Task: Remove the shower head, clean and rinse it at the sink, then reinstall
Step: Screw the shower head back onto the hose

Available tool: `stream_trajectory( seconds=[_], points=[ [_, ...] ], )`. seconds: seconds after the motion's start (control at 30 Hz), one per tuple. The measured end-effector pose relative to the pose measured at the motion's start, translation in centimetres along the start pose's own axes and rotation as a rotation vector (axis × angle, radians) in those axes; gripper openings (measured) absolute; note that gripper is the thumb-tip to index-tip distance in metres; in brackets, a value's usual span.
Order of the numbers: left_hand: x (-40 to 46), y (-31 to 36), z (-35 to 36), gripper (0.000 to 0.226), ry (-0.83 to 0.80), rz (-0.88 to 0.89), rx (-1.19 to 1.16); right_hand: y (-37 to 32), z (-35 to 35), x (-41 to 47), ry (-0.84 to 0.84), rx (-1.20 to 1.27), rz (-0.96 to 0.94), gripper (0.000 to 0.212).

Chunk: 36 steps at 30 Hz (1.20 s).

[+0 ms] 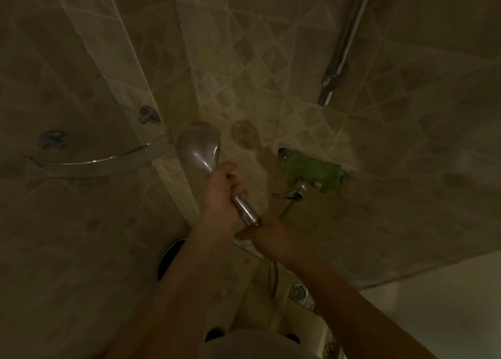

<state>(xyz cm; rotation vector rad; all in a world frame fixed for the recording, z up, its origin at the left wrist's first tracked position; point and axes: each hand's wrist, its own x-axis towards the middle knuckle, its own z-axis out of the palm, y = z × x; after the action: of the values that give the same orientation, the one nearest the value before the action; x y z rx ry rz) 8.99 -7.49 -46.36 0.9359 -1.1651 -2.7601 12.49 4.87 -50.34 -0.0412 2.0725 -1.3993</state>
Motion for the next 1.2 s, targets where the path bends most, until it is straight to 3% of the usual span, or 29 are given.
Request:
stream_trajectory(
  seconds=[0.07, 0.13, 0.27, 0.33, 0.47, 0.53, 0.6, 0.67, 0.7, 0.83, 1.0, 1.07, 1.13, 1.2],
  points=[
    [-0.3, 0.7, -0.8, 0.033, -0.243, -0.057, -0.079, -0.1, -0.2, -0.5, -0.212, 0.230, 0.074, 0.032],
    [-0.5, 1.3, -0.9, 0.022, -0.337, -0.074, -0.108, -0.2, -0.1, -0.7, -0.207, 0.271, 0.066, 0.033],
    [-0.6, 0.5, 0.1, 0.014, -0.072, -0.043, 0.109, -0.2, 0.2, -0.2, 0.159, 0.028, -0.033, 0.023],
    [-0.5, -0.1, 0.2, 0.014, 0.061, -0.035, 0.160, 0.5, 0.1, 0.0, 0.215, -0.093, -0.096, 0.028],
    [-0.8, -1.2, 0.3, 0.020, 0.154, -0.011, 0.102, 1.2, 0.6, -0.4, 0.172, -0.268, -0.149, 0.020],
    [-0.7, -1.1, -0.5, 0.032, 0.050, -0.021, 0.011, 0.8, 0.7, -0.5, 0.088, -0.163, -0.076, 0.025],
    [-0.7, -0.5, -1.7, 0.041, -0.223, -0.053, -0.117, 0.4, 0.2, -0.9, -0.103, 0.102, 0.013, 0.034],
    [-0.9, 0.1, -2.5, 0.037, -0.445, -0.078, -0.215, 0.1, -0.4, -1.3, -0.245, 0.235, 0.030, 0.037],
    [-1.0, 0.2, -2.6, 0.032, -0.468, -0.068, -0.253, -0.1, -0.6, -1.4, -0.254, 0.248, 0.023, 0.037],
    [-1.3, -0.2, -2.1, 0.015, -0.160, -0.030, -0.152, -0.6, -0.6, -0.9, 0.021, -0.022, -0.046, 0.015],
    [-1.6, -1.5, -0.5, 0.010, 0.184, -0.021, 0.034, 0.8, 0.1, -0.6, 0.226, -0.445, -0.174, 0.017],
    [-1.3, -1.5, -0.5, 0.026, 0.168, -0.031, -0.041, 0.5, 0.4, -0.7, 0.186, -0.438, -0.176, 0.016],
    [-1.3, -1.0, -1.1, 0.035, 0.021, -0.057, -0.125, -0.1, 0.3, -0.7, 0.026, -0.174, -0.116, 0.014],
    [-1.2, -0.3, -1.6, 0.034, -0.161, -0.071, -0.164, -0.7, -0.1, -1.2, -0.117, 0.081, -0.028, 0.031]
  ],
)
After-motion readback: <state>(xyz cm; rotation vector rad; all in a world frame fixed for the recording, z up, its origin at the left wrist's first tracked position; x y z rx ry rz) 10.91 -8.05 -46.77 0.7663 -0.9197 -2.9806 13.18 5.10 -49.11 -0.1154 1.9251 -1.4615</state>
